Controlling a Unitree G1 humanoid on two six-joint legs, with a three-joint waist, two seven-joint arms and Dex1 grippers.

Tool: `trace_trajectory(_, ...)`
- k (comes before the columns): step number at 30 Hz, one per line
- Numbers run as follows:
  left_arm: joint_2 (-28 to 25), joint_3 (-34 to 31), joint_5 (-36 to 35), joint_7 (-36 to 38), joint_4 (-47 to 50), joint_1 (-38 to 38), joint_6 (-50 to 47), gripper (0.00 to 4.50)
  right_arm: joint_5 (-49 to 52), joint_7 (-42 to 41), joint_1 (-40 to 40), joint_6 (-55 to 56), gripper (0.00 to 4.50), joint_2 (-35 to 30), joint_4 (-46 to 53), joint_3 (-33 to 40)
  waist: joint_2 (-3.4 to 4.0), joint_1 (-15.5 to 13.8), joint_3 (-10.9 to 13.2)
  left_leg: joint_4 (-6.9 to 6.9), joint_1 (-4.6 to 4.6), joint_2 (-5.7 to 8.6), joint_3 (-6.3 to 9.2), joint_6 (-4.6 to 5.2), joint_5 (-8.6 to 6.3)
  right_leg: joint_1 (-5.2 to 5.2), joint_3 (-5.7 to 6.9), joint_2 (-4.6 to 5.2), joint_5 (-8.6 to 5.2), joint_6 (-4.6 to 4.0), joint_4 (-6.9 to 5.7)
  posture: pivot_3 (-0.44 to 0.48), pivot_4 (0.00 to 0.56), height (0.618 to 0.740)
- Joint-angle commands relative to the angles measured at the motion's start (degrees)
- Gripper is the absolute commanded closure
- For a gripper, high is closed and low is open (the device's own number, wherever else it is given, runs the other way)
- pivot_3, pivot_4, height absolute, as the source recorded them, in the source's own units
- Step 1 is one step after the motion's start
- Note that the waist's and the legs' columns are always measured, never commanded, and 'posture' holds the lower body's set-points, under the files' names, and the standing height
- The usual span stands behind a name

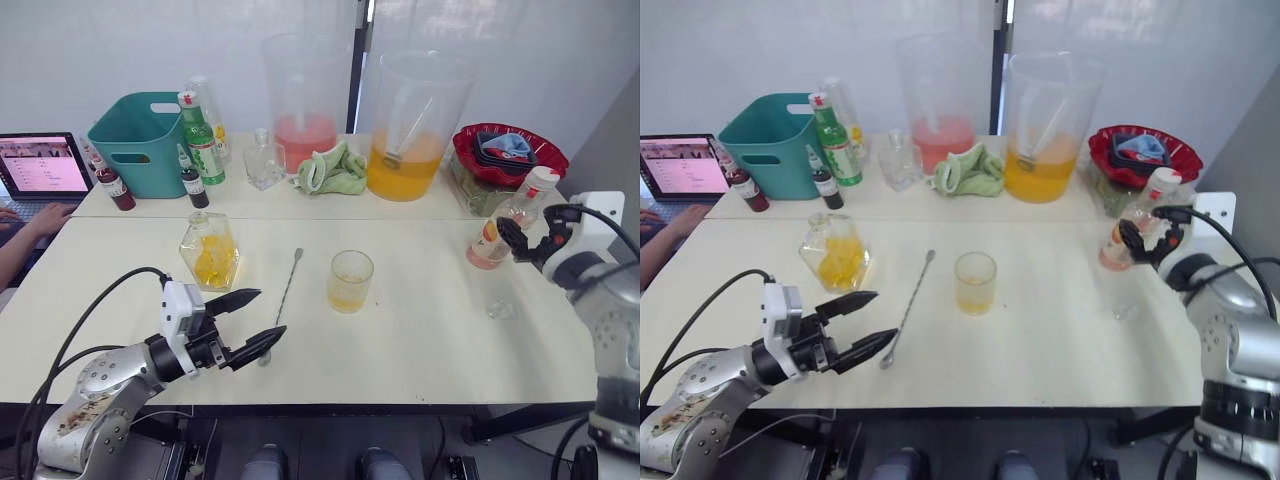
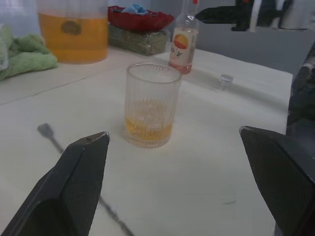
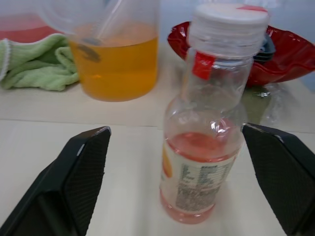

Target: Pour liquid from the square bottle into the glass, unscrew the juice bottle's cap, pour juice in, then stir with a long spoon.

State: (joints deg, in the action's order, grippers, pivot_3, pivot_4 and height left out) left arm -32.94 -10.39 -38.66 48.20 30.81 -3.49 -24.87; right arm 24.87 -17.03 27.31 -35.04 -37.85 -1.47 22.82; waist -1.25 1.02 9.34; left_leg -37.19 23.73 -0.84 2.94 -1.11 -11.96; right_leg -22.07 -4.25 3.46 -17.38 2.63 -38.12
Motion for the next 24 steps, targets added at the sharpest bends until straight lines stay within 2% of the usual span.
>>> trace_trajectory(1, 0.11, 1.67, -0.95, -0.93, 3.04, 0.95, -0.42, 0.02, -2.67, -0.48, 4.75, 3.55, 0.00, -1.73, -5.55, -0.57, 0.01, 0.05, 0.00, 0.00, 0.00, 0.00, -0.01, 0.00, 0.00, -0.01, 0.00, 0.00, 0.00, 0.00, 0.00, 0.000, 0.150, 0.740)
trace_trajectory(8, -0.22, 1.37, -1.77, -1.44, 3.12, 0.93, -0.41, 0.02, -5.36, -2.93, 14.01, 8.69, 0.00, -2.85, -19.13, -1.87, 0.02, 0.16, 0.00, 0.08, 0.00, 0.00, -0.03, 0.00, 0.00, -0.04, -0.02, 0.00, 0.00, -0.01, 0.02, 0.000, 0.150, 0.740)
trace_trajectory(14, -0.29, 1.50, -1.81, -1.94, 3.11, 0.44, -0.03, 0.02, -6.47, -5.04, 17.36, 11.57, 0.00, -2.73, -24.59, -2.47, 0.02, 0.04, 0.01, 0.10, 0.01, 0.00, -0.02, 0.00, 0.00, -0.05, 0.00, 0.00, 0.00, -0.01, 0.03, 0.000, 0.150, 0.740)
trace_trajectory(15, -0.28, 1.59, -1.71, -1.95, 3.06, 0.37, 0.07, 0.00, -6.72, -4.96, 17.81, 11.95, 0.54, -2.68, -25.49, -2.58, 0.02, 0.05, 0.00, 0.11, 0.01, 0.01, -0.03, 0.00, 0.00, -0.05, -0.01, 0.01, 0.00, -0.01, 0.03, 0.000, 0.150, 0.740)
trace_trajectory(21, -0.25, 1.40, -1.87, -2.18, 3.05, 0.53, 0.32, 0.00, -7.42, -5.59, 18.52, 13.37, 2.55, -2.69, -27.93, -2.82, 0.02, 0.02, 0.01, 0.12, 0.01, 0.01, -0.03, 0.00, 0.00, -0.05, -0.01, 0.00, 0.00, -0.01, 0.04, 0.000, 0.150, 0.740)
trace_trajectory(23, -0.26, 1.33, -1.80, -2.14, 2.89, 0.59, 0.47, 0.00, -7.37, -5.68, 18.42, 13.51, 3.03, -2.65, -27.99, -2.88, 0.02, -0.12, 0.01, 0.12, 0.01, 0.01, -0.03, 0.00, 0.00, -0.05, -0.01, 0.01, 0.00, -0.01, 0.03, 0.000, 0.150, 0.740)
trace_trajectory(24, -0.26, 1.29, -1.78, -2.15, 2.85, 0.62, 0.52, 0.00, -7.20, -5.70, 18.35, 13.49, 3.06, -2.57, -27.83, -2.83, 0.02, -0.14, 0.01, 0.12, 0.02, 0.01, -0.02, 0.00, 0.00, -0.05, 0.00, 0.01, 0.00, -0.01, 0.03, 0.000, 0.150, 0.740)
